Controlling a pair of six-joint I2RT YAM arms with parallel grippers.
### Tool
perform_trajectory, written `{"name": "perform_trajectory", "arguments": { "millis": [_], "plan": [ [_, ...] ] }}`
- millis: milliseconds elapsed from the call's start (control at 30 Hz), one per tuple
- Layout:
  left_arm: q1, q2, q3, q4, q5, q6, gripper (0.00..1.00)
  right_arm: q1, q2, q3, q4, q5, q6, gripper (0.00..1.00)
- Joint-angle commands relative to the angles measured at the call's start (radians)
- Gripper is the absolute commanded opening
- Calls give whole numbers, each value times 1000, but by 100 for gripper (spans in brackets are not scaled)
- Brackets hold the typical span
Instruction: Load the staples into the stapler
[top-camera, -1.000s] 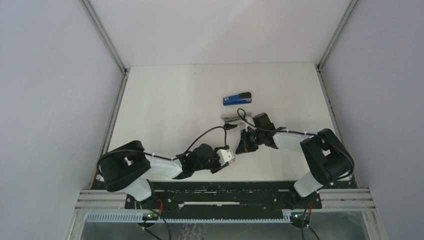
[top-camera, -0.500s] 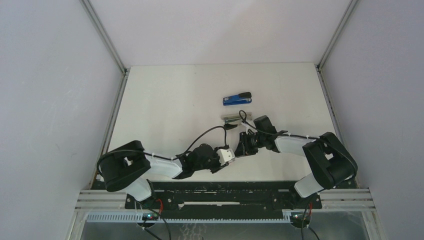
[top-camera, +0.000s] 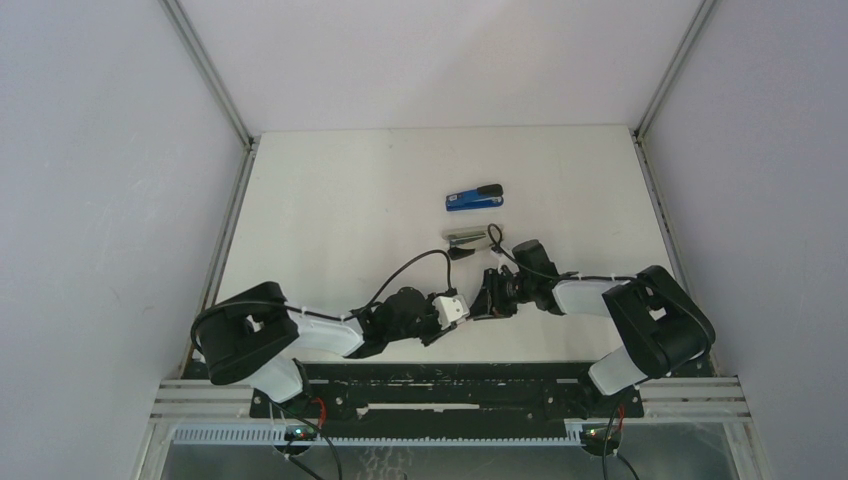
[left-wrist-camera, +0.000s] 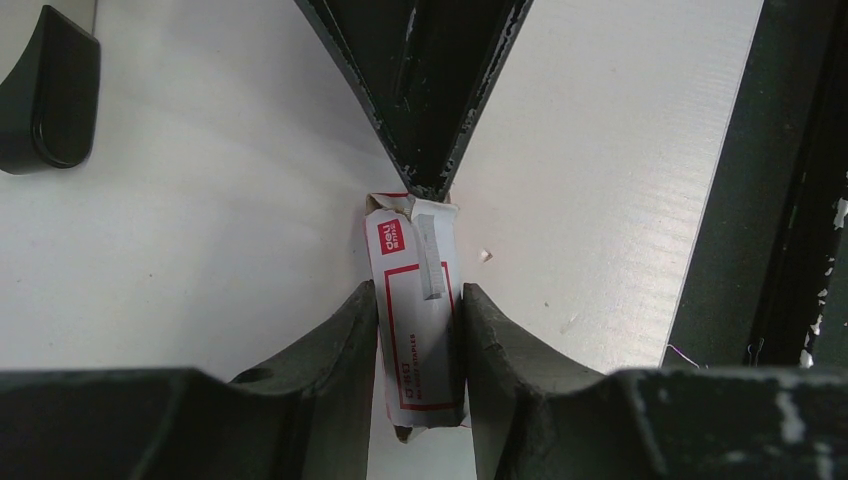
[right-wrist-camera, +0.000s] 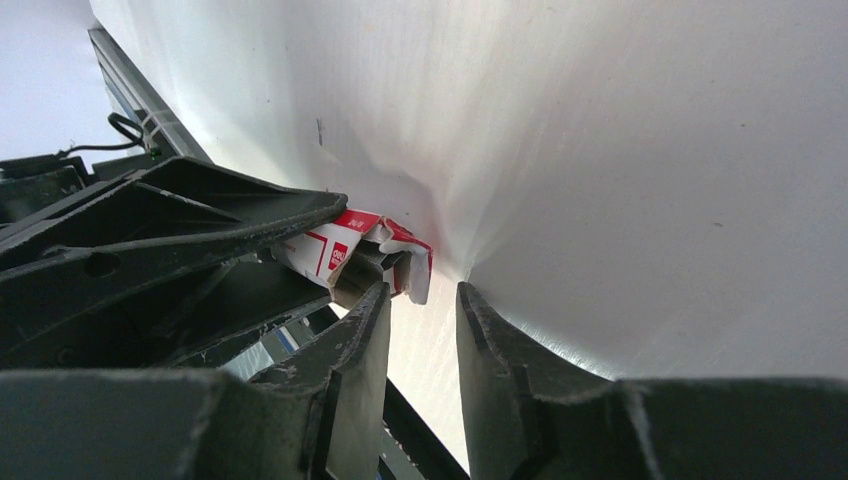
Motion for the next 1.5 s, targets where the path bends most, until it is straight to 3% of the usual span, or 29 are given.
{"name": "perform_trajectory", "arguments": {
  "millis": [0,400,600,700,933,1200,1467],
  "plan": [
    [-3,-30,2,38,-9,-20,38,-4,-3,-4,63,-14,37,29],
    [-4,-18,6,51,-6,-43,38,52,110,-24,208,-53,150,25],
    [-4,-9,10,46,-3,-43,45,59,104,-33,226,-18,168,0],
    [-4,2,26,15,-10,-31,48,55,90,-33,209,-11,155,0],
    [-3,14,48,-45,-38,-7,43,35,41,-33,134,37,87,0],
    [-4,16,53,-67,-26,-1,43,31,-35,-20,1,211,-35,0],
    [-4,11,57,-87,-44,4,42,21,-62,-12,-51,267,-64,0]
  ]
}}
